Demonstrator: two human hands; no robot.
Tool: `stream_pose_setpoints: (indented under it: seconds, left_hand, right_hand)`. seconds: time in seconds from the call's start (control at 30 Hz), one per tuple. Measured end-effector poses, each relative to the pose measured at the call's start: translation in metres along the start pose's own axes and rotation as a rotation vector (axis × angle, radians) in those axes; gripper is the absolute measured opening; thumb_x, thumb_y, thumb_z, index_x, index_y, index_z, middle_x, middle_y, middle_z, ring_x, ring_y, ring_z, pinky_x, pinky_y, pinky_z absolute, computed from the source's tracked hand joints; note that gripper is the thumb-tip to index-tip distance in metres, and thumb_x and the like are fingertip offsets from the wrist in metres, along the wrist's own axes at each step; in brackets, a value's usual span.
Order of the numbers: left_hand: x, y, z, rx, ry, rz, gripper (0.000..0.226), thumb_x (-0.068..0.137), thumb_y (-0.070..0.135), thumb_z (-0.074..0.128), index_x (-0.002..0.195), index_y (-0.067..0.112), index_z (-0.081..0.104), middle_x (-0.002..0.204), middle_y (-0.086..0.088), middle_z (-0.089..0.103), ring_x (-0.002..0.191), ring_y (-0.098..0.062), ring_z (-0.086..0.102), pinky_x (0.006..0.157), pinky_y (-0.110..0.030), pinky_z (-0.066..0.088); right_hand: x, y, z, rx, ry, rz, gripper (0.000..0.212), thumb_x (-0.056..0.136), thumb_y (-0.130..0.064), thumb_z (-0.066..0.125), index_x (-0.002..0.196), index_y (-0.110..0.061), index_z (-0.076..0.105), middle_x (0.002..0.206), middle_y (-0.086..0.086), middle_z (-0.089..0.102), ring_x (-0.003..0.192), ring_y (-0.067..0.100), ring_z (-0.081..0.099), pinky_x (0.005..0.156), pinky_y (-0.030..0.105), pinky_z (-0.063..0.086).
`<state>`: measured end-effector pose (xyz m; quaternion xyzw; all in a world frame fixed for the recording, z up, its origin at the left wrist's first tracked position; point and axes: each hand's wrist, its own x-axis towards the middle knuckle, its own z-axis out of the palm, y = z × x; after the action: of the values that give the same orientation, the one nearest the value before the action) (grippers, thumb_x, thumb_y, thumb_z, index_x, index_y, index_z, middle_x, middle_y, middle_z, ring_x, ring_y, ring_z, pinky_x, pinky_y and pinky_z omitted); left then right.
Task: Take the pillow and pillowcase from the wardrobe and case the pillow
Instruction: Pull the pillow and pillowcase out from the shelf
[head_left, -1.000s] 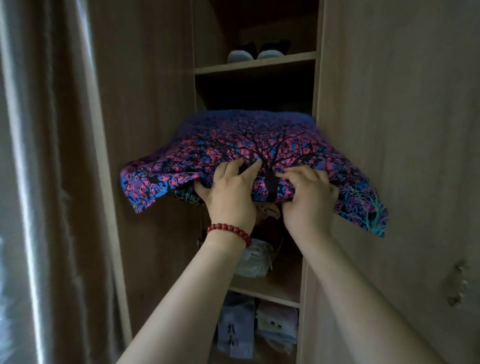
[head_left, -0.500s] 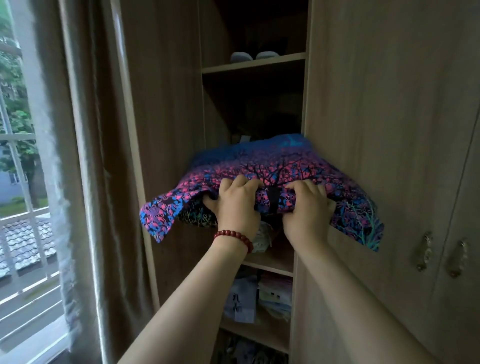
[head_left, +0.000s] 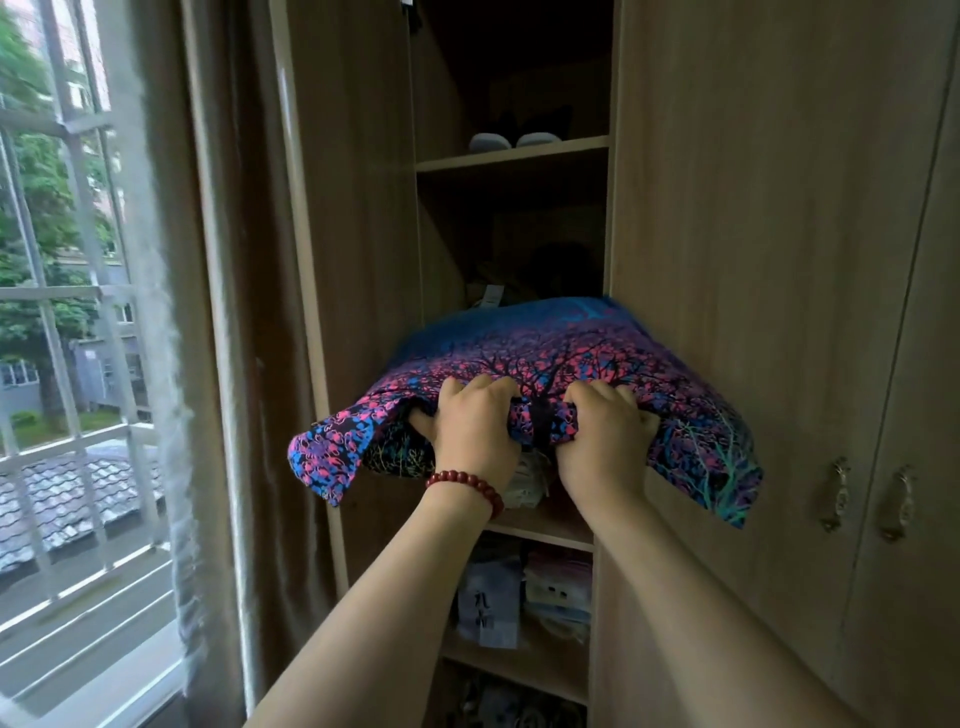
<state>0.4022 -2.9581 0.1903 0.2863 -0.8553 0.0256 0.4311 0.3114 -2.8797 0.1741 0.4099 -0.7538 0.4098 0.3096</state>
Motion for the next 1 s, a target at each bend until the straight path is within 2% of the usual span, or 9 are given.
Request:
stream_pose_setpoints:
  seconds: [0.2,0.33,0.5,1.0]
  left_hand:
    - [-0.012,-0.008,-0.019,-0.011,-0.001,0.047,0.018,0.074,0.003,0.058,0.082,0.019,0.053,0.086,0.001,0.057,0.083,-0.023,0.046,0.078,-0.029,0.036]
    - [-0.022,-0.014,-0.032,-0.045,-0.014,0.070,0.022,0.074,0.004,0.057,0.076,0.022,0.044,0.083,0.001,0.055,0.082,-0.024,0.047,0.079,-0.031,0.037]
    - [-0.036,-0.027,-0.050,-0.085,-0.033,0.079,0.026,0.071,0.004,0.057,0.075,0.024,0.041,0.085,0.000,0.058,0.082,-0.026,0.048,0.079,-0.030,0.035]
    - [-0.078,-0.051,-0.096,-0.118,-0.064,0.108,0.024,0.068,0.010,0.063,0.076,0.022,0.043,0.082,0.004,0.054,0.085,-0.024,0.050,0.078,-0.030,0.036]
  right_hand:
    - [-0.016,-0.024,-0.015,-0.004,0.027,0.022,0.029,0.065,0.010,0.058,0.078,-0.015,0.051,0.083,0.003,0.056,0.092,0.028,0.048,0.081,0.042,0.031]
    - [-0.028,-0.039,-0.022,-0.016,0.041,0.040,0.030,0.062,0.011,0.058,0.081,-0.012,0.054,0.086,0.005,0.059,0.092,0.029,0.048,0.083,0.044,0.032]
    - [-0.044,-0.062,-0.027,-0.060,0.065,0.035,0.029,0.063,0.010,0.059,0.082,-0.012,0.056,0.085,0.005,0.060,0.091,0.029,0.049,0.078,0.041,0.031]
    - [-0.089,-0.115,-0.053,-0.098,0.081,0.051,0.035,0.063,0.013,0.057,0.088,-0.011,0.060,0.089,0.005,0.062,0.093,0.030,0.049,0.080,0.042,0.031]
